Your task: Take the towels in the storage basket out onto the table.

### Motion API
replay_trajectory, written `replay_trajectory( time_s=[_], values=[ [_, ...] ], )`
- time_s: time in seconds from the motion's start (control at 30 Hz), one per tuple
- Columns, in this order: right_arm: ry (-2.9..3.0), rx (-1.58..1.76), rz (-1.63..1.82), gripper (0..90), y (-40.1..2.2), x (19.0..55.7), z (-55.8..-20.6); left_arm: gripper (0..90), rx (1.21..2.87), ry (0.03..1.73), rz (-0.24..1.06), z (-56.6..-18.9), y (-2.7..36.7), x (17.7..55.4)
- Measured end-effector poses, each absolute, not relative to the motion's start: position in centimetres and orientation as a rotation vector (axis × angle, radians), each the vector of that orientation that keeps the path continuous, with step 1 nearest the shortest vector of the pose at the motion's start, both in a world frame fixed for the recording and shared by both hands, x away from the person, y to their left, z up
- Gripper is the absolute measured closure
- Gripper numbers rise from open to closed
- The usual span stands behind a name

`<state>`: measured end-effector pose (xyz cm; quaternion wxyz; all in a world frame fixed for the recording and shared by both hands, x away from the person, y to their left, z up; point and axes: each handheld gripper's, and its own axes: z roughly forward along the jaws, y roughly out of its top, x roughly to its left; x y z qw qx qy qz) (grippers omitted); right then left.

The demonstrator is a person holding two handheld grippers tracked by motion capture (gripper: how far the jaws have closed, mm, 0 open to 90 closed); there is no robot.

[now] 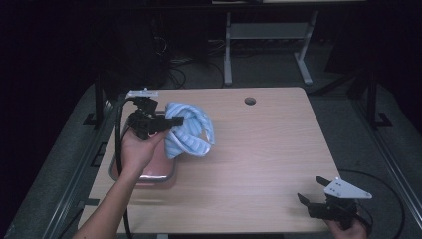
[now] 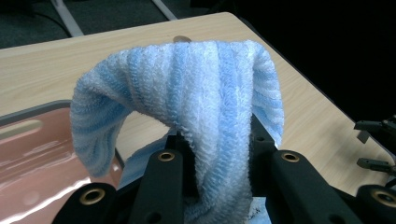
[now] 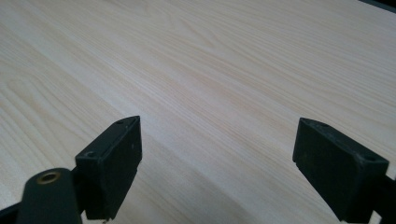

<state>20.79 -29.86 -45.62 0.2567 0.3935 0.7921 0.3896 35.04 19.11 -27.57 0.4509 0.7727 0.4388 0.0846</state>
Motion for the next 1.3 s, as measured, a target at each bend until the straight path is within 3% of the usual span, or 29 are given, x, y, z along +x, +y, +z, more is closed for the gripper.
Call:
replay_trajectory(
  time_s=[1.3],
  values=[
    [2.145, 1.052, 1.062, 15.0, -29.5, 20.7, -45.3, 72.2, 2.013, 1.008, 0.113, -30.9, 12.6, 36.7]
  ],
)
